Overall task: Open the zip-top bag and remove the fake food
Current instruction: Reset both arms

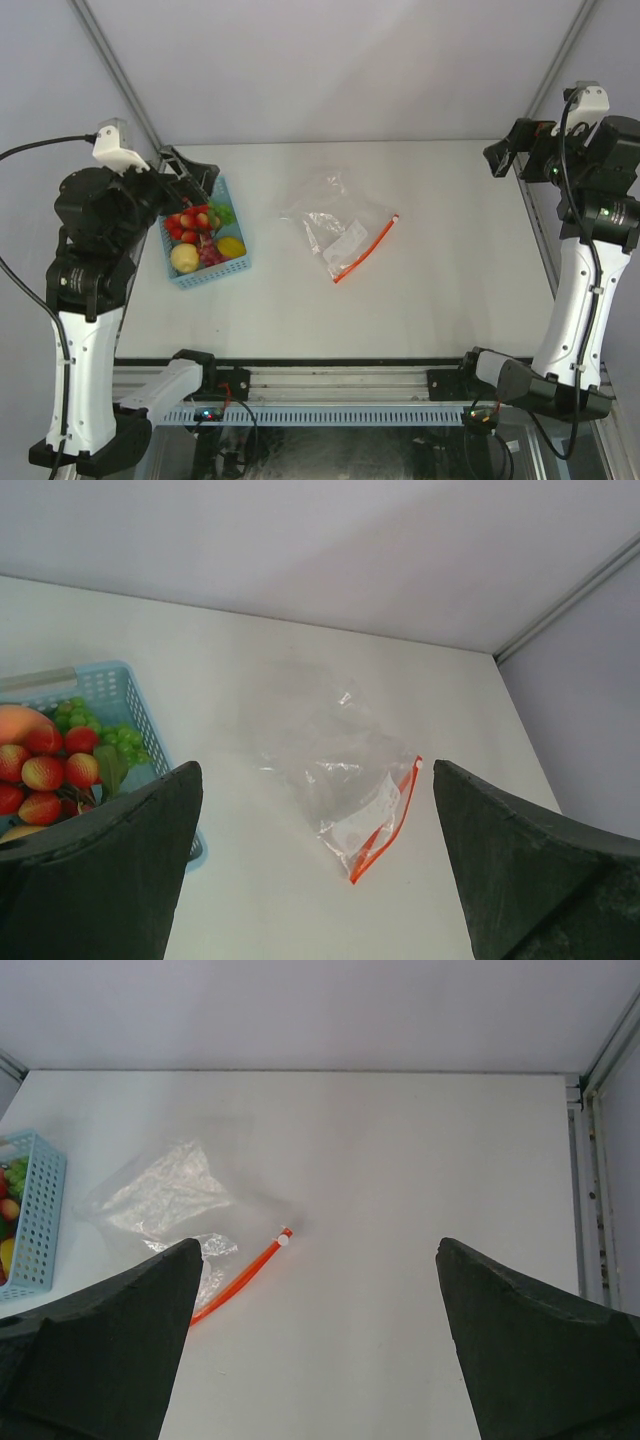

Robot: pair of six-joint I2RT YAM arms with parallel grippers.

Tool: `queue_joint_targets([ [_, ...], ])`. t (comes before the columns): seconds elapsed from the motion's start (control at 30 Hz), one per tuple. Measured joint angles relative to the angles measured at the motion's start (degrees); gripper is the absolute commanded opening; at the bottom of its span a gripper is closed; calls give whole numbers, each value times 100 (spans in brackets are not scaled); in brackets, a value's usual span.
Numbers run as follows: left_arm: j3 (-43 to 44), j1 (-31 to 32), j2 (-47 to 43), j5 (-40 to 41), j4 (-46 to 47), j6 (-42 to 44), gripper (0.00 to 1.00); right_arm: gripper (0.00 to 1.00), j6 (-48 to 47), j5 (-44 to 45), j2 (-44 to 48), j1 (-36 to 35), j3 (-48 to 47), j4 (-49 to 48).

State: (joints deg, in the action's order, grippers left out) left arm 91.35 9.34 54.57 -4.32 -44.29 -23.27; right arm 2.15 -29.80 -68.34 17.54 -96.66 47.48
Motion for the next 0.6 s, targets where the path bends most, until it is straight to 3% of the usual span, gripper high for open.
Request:
queue_joint_targets([
  [0.6, -828, 0, -382, -48, 57, -11, 100, 100, 35, -136, 275, -44, 262, -59],
])
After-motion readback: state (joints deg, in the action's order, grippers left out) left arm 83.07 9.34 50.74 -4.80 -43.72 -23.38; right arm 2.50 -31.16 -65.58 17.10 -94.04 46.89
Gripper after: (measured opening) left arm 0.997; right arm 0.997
